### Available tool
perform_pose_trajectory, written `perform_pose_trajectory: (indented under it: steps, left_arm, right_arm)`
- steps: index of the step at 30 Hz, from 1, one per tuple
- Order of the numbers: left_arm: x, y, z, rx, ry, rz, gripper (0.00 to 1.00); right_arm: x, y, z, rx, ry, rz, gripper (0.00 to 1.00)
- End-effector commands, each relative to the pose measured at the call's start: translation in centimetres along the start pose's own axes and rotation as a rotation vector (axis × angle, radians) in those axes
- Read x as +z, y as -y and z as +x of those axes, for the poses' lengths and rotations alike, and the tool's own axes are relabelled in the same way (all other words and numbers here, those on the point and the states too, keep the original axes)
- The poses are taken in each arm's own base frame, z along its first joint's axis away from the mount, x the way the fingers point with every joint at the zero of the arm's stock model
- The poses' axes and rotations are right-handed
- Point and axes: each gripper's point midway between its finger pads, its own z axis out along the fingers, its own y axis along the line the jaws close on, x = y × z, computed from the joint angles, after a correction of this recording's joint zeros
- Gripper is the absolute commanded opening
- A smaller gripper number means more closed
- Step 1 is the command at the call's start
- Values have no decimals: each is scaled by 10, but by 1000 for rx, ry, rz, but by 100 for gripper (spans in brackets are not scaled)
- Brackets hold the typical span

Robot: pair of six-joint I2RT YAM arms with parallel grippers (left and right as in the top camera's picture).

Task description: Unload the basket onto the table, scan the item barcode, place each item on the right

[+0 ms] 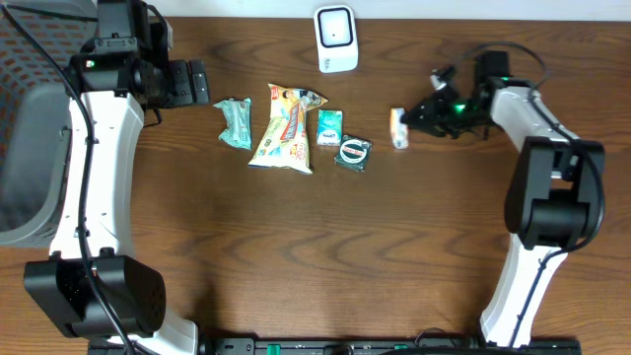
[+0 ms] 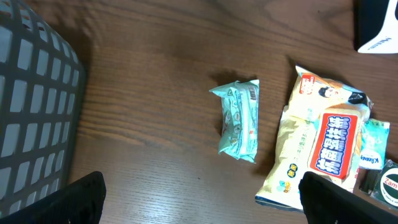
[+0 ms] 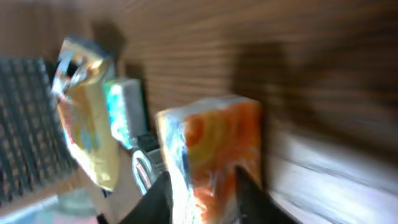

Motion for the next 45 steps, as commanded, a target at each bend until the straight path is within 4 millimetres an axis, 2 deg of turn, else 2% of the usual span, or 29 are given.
perform_pose_trajectory:
  steps: [1, 5, 9, 11, 13, 16, 21, 24, 26, 28, 30, 33, 38, 41, 45]
  left_arm:
    - [0, 0, 2, 15, -8, -2, 98]
    - [0, 0, 2, 15, -8, -2, 98]
    - [0, 0, 2, 15, -8, -2, 98]
    - [0, 0, 2, 15, -8, -2, 98]
    - [0, 0, 2, 15, -8, -2, 98]
    - [0, 0, 2, 15, -8, -2, 98]
    - [0, 0, 2, 15, -8, -2, 98]
    - [0, 0, 3, 15, -8, -2, 98]
    - [0, 0, 2, 15, -8, -2, 98]
    - [0, 0, 2, 15, -8, -2, 98]
    - [0, 0, 2, 15, -8, -2, 98]
    - [0, 0, 2, 15, -8, -2, 98]
    - [0, 0, 3, 15, -8, -2, 98]
    - [0, 0, 2, 15, -8, -2, 98]
    - [0, 0, 2, 15, -8, -2, 98]
  right_arm:
    - [-18, 13, -12, 23, 33, 47, 30]
    - [-37, 19, -21, 36, 42, 148, 31]
    - [-53, 11, -23, -5, 13, 260, 31]
    - [-53, 0, -20, -45, -10, 289, 31]
    - [-43, -17, -15, -108, -43, 284, 31]
    - [-24, -32, -6, -170, -79, 303, 31]
    - [7, -41, -1, -292, -82, 522, 30]
    - [17, -44, 1, -328, -62, 633, 30]
    - [24, -50, 4, -360, -59, 676, 33]
    - [29, -54, 6, -384, -46, 732, 46]
    - [29, -52, 5, -377, -10, 821, 54]
    - [30, -48, 7, -369, 23, 922, 58]
    - [52, -36, 19, -378, -32, 948, 64]
    - [64, -20, 25, -359, -68, 964, 63]
    - [76, -2, 32, -325, -101, 983, 50]
